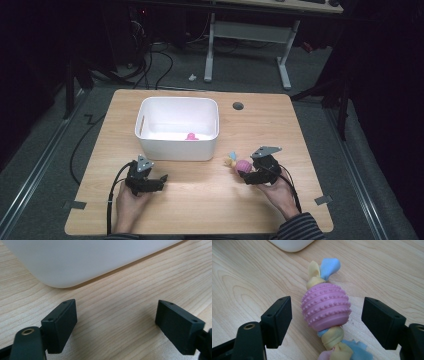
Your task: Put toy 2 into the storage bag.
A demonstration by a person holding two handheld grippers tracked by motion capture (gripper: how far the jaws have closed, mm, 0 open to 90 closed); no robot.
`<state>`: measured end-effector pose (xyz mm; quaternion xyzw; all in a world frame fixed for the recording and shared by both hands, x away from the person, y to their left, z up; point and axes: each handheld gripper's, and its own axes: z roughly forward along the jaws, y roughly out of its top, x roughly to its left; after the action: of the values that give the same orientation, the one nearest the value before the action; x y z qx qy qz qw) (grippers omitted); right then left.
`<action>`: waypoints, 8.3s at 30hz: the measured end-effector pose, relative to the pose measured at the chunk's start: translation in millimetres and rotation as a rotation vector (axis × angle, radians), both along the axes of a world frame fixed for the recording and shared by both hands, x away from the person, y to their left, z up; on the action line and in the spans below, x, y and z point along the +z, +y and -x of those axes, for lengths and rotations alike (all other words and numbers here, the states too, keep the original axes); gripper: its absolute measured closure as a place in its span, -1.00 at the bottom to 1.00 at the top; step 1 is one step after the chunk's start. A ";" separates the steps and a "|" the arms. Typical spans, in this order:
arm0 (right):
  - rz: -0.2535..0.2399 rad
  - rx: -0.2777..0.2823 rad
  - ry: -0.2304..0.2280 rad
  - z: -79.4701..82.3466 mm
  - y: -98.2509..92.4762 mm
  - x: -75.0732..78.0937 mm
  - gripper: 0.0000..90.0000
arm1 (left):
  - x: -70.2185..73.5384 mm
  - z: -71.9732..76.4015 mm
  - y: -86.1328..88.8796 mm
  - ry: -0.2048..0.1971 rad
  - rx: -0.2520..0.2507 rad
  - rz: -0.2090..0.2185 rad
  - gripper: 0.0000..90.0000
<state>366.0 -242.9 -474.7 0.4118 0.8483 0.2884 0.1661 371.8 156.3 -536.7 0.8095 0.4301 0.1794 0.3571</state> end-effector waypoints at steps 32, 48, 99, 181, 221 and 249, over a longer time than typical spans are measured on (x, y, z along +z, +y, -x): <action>0.065 0.030 0.060 -10.9 7.3 -17.6 -0.26 | 0.0 -0.1 0.0 0.001 -0.002 0.002 -0.61; -0.051 0.048 0.044 4.1 -9.1 5.8 -0.26 | -0.2 -0.7 -0.7 0.005 -0.017 -0.001 -0.67; -0.136 0.190 -0.045 -7.9 1.8 93.1 -0.25 | -0.4 -0.8 -1.3 0.005 -0.008 -0.006 -0.70; -0.092 0.325 -0.056 -101.4 121.7 148.1 -0.26 | -0.3 -0.9 -0.4 0.004 0.000 -0.003 -0.67; -0.066 0.343 0.049 -105.2 137.9 109.4 -0.40 | -0.2 -1.1 0.0 0.007 0.010 -0.003 -0.68; -0.208 0.087 -0.063 -51.9 -8.4 95.2 -0.31 | -0.3 -1.0 -0.4 0.005 0.013 -0.002 -0.68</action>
<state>417.9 -251.3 -379.4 0.3800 0.8254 0.3946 0.1366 372.8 155.8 -536.9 0.8077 0.4359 0.1800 0.3539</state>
